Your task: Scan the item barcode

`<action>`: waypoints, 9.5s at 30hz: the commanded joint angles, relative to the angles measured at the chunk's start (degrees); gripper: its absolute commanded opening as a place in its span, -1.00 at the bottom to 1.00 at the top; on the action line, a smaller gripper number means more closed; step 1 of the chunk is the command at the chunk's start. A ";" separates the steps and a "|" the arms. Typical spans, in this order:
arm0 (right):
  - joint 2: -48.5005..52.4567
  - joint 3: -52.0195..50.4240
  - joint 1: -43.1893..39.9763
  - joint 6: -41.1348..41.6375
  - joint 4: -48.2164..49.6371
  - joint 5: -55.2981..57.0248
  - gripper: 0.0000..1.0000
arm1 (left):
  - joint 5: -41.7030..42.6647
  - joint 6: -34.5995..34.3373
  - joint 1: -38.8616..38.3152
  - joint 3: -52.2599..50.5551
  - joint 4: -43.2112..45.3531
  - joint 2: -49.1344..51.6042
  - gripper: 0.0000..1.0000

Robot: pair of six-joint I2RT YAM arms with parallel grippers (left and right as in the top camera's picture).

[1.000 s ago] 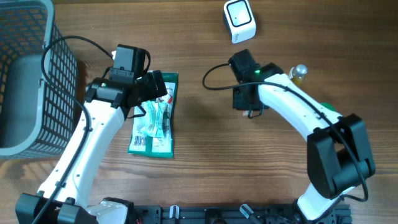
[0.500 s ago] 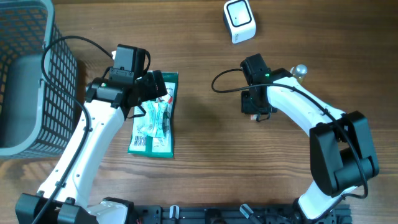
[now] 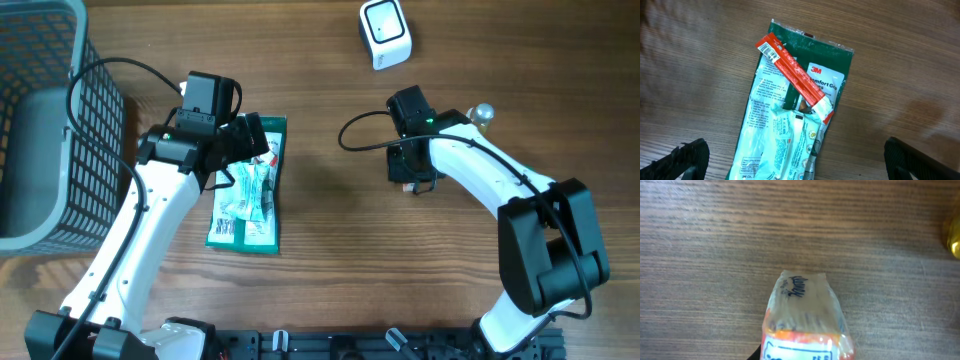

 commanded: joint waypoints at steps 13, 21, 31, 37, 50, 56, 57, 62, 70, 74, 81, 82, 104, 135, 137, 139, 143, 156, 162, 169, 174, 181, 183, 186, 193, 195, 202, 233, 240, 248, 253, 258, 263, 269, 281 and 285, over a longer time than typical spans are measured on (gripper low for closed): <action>-0.87 -5.22 0.09 -3.67 6.86 -1.62 0.09 | -0.74 0.48 0.22 0.76 0.13 -0.22 1.00; -4.13 14.45 0.35 -3.91 -6.05 -1.68 0.20 | -0.74 0.48 0.22 0.76 0.13 -0.22 1.00; -4.28 14.60 4.92 3.06 -2.78 -28.13 0.07 | -0.74 0.48 0.22 0.76 0.13 -0.22 1.00; -3.80 12.04 5.53 3.96 -1.99 -26.77 0.99 | -0.74 0.48 0.22 0.76 0.13 -0.22 1.00; -3.80 12.04 5.51 3.98 4.37 -25.46 0.99 | 0.11 -1.68 0.24 0.13 -9.77 0.96 -0.92; -3.80 12.04 5.51 4.02 4.37 -25.46 0.99 | 11.67 0.79 0.22 -8.04 -6.49 1.46 -0.92; -3.80 12.04 5.51 4.02 4.37 -25.49 0.99 | 13.77 1.05 0.22 -8.92 -5.53 1.66 -0.88; -3.80 12.04 5.51 4.02 4.37 -25.46 0.99 | 14.19 0.92 0.22 -10.54 -3.85 3.54 -0.77; -3.80 12.04 5.51 4.00 4.37 -25.46 0.99 | 7.98 0.24 0.31 -11.45 -1.40 11.10 -0.84; -3.82 12.04 5.51 4.02 4.37 -25.46 0.99 | 3.37 -0.66 0.76 -11.47 -1.53 14.23 -0.85; -3.80 12.04 5.51 4.00 4.37 -25.46 0.99 | 0.31 -1.64 0.74 -11.67 -1.73 17.59 -0.44; -3.80 12.04 5.51 4.02 4.37 -25.44 0.99 | 0.35 -1.64 0.74 -11.65 -1.73 17.44 -0.44; -3.80 12.04 5.51 4.02 4.37 -25.46 0.99 | 10.93 3.06 0.85 -1.22 -11.56 14.27 -0.64; -3.82 12.04 5.51 4.00 4.37 -25.42 0.99 | 11.72 10.84 0.68 -3.19 -5.88 14.93 -0.54; -3.80 12.04 5.51 4.02 4.37 -25.09 0.99 | 11.72 10.82 0.70 -3.19 -5.81 16.06 -0.54; -3.82 12.04 5.51 4.00 4.37 -25.09 0.99 | 11.74 10.82 0.68 -3.19 -5.22 17.79 -0.53; -3.82 12.04 5.51 4.02 4.37 -25.07 0.99 | 10.32 10.80 0.70 -3.19 -4.28 21.33 -0.55; -3.82 12.04 5.51 4.00 4.37 -25.07 0.99 | 8.52 10.38 0.70 0.96 -8.39 23.96 -0.35; -3.80 12.04 5.51 4.00 4.37 -25.07 0.99 | 9.55 5.97 0.70 3.34 -13.73 12.83 0.00; -3.80 12.04 5.51 4.00 4.37 -25.07 1.00 | 7.87 1.90 0.74 -5.42 -11.56 13.18 -0.50; -3.80 12.04 5.51 4.00 4.37 -25.07 0.99 | 7.85 1.73 0.74 -10.36 -6.49 13.18 -0.44; -3.82 12.04 5.51 4.00 4.37 -25.07 1.00 | 7.85 1.22 0.74 -17.75 2.23 13.18 -0.28; -3.80 12.04 5.51 4.00 4.37 -25.07 0.99 | 7.85 0.85 0.74 -18.75 2.60 13.18 -0.27; -3.80 12.04 5.51 4.02 4.37 -25.07 0.99 | 7.87 0.90 0.74 -18.64 1.42 13.11 -0.18; -3.80 12.04 5.51 4.02 4.37 -25.09 0.99 | 7.87 1.33 0.74 -7.58 -9.70 8.59 -0.01; -3.80 12.04 5.51 4.00 4.37 -25.07 0.99 | 9.20 1.31 0.74 -5.25 -10.36 5.97 0.22; -3.82 12.04 5.51 4.00 4.37 -25.07 0.99 | 6.75 1.33 0.74 -9.62 1.09 6.40 -0.04; -3.80 12.04 5.51 4.00 4.37 -25.07 0.99 | 11.80 3.58 9.22 -12.61 -10.34 -1.70 0.50; -3.80 12.04 5.51 4.00 4.37 -25.07 0.99 | 17.31 3.50 9.64 -20.72 0.28 -1.68 0.32; -3.80 12.04 5.51 4.00 4.37 -25.07 1.00 | 16.02 3.52 9.64 -25.97 9.27 1.16 0.08; -3.80 12.04 5.51 4.00 4.37 -25.07 0.99 | 15.56 3.52 9.64 -25.99 9.88 1.73 0.08; -3.82 12.04 5.51 4.02 4.37 -25.07 0.99 | 15.56 3.52 9.64 -26.05 9.88 1.73 0.04; -3.80 12.04 5.51 4.02 4.37 -25.07 0.99 | 15.58 3.50 9.64 -27.36 10.82 1.75 0.07; -3.82 12.04 5.51 4.00 4.37 -25.07 0.99 | 15.63 3.28 9.64 -31.12 15.54 1.75 0.14; -3.80 12.04 5.51 4.00 4.37 -25.07 0.99 | 22.84 3.50 9.64 -29.75 16.59 0.15 -0.10; -3.80 12.04 5.51 4.00 4.37 -25.07 0.99 | 22.91 3.52 9.64 -29.77 16.33 0.07 -0.60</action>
